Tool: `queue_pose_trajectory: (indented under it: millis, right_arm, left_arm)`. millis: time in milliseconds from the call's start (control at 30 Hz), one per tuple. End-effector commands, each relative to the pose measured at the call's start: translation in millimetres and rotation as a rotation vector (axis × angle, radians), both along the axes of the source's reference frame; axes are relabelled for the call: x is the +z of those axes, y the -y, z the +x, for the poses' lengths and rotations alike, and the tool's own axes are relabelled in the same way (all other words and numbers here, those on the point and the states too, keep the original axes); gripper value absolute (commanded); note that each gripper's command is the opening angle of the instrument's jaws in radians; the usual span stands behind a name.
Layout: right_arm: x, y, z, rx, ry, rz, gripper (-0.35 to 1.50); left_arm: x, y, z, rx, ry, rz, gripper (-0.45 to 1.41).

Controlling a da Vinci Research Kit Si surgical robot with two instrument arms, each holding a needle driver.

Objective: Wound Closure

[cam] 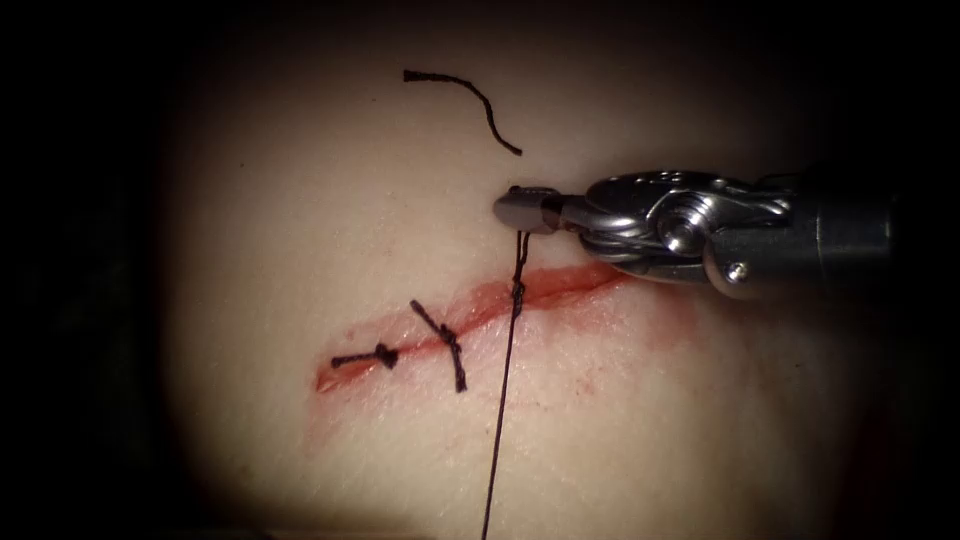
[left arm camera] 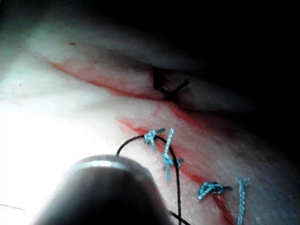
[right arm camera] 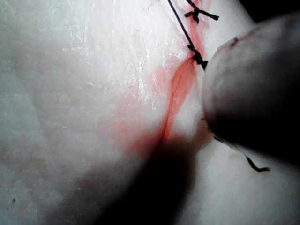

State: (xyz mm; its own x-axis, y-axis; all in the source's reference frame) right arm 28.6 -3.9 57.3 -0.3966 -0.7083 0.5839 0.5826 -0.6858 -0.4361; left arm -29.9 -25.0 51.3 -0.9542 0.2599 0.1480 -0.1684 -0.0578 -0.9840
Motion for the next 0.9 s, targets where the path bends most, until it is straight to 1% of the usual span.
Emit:
queue_pose_trajectory:
  millis: [33,100,133,167,200,233,267,300,333,367,400,500,633,767,800,833,867,900]
  right_arm:
    - [-0.3,-0.5,1.1,-0.013,-0.004,-0.003,-0.35]
    - [-1.0,-0.9,1.5,-0.033,-0.024,0.017,-0.35]
    - [-1.2,-1.0,1.6,-0.023,-0.035,0.041,-0.35]
    - [-1.6,-1.1,1.9,0.036,-0.053,0.11,-0.35]
    - [-1.6,-1.2,2.0,0.116,-0.071,0.19,-0.35]
    - [-1.6,-1.3,2.1,0.219,-0.09,0.295,-0.35]
    - [-1.4,-1.6,2.1,0.481,-0.16,0.555,-0.35]
    - [-1.4,-1.6,2.1,0.481,-0.16,0.555,-0.35]
    - [-1.7,-2.2,1.9,0.677,-0.212,0.754,-0.35]
    - [-1.7,-2.2,1.9,0.677,-0.212,0.754,-0.35]
    - [-2.2,-2.5,1.9,0.799,-0.238,0.88,-0.35]
    - [-3.2,-2.6,2.5,0.832,-0.241,0.919,-0.35]
    - [-2.7,-2.9,2.9,0.89,-0.254,0.963,-0.35]
    - [-1.7,-2.9,3.0,0.893,-0.214,0.958,-0.35]
    - [-1.5,-2.6,3.0,0.892,-0.192,0.957,-0.35]
    - [-1.5,-2.6,3.0,0.892,-0.192,0.957,-0.35]
    - [-0.8,-1.9,3.0,0.887,-0.158,0.95,-0.35]
    - [-0.4,-1.6,3.0,0.887,-0.142,0.944,-0.35]
  left_arm:
    - [0.5,0.4,-0.4,0.0,0.001,0.002,-0.45]
    - [0.5,0.3,-0.4,-0.005,0.001,0.003,-0.45]
    - [0.6,0.3,-0.4,-0.009,-0.002,0.006,-0.45]
    - [0.5,0.2,-0.4,-0.017,-0.005,0.005,-0.45]
    - [0.6,0.0,-0.3,-0.025,-0.008,0.005,-0.45]
    - [0.6,-0.2,-0.3,-0.031,-0.012,0.005,-0.45]
    - [0.7,-0.6,-0.2,-0.047,-0.026,0.007,-0.45]
    - [0.7,-0.6,-0.2,-0.047,-0.026,0.007,-0.45]
    - [1.1,-1.1,-0.1,-0.056,-0.035,0.008,-0.45]
    - [1.1,-1.1,-0.1,-0.056,-0.035,0.008,-0.45]
    - [1.2,-1.1,0.0,-0.054,-0.034,0.008,-0.45]
    - [1.2,-0.9,-0.1,-0.055,-0.039,0.008,-0.45]
    - [1.0,-0.3,-0.2,-0.055,-0.044,0.005,-0.45]
    - [0.8,0.6,-0.7,-0.038,-0.04,0.01,-0.45]
    - [0.7,0.7,-0.9,-0.036,-0.039,0.01,-0.45]
    - [0.7,0.7,-0.9,-0.036,-0.039,0.01,-0.45]
    - [0.7,0.7,-1.4,-0.031,-0.039,0.01,-0.45]
    - [0.7,0.7,-1.5,-0.029,-0.038,0.01,-0.45]
